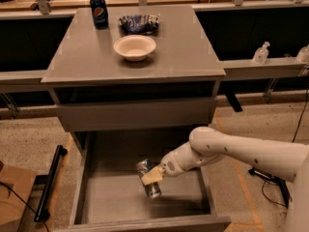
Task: Place redbull can into middle drawer
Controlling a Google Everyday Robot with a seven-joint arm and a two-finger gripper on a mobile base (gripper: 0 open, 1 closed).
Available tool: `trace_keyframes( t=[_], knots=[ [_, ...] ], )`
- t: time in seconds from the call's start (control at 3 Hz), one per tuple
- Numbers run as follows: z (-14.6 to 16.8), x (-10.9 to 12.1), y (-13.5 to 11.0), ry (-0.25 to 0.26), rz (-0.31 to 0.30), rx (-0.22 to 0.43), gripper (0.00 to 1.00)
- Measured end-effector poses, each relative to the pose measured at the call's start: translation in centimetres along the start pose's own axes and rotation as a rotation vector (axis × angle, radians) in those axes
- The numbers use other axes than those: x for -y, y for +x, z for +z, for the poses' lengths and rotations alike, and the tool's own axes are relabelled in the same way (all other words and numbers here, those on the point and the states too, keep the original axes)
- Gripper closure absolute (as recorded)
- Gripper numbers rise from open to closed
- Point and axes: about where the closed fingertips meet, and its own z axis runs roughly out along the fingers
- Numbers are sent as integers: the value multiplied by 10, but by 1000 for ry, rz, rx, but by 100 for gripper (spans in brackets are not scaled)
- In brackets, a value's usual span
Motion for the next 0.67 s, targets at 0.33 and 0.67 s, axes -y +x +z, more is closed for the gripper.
trace_keyframes(
  t=[0.33,0.67],
  knots=[
    [20,3,6,-1,35,-4,36],
    [-13,-24,-40,12,-22,153,13]
  ],
)
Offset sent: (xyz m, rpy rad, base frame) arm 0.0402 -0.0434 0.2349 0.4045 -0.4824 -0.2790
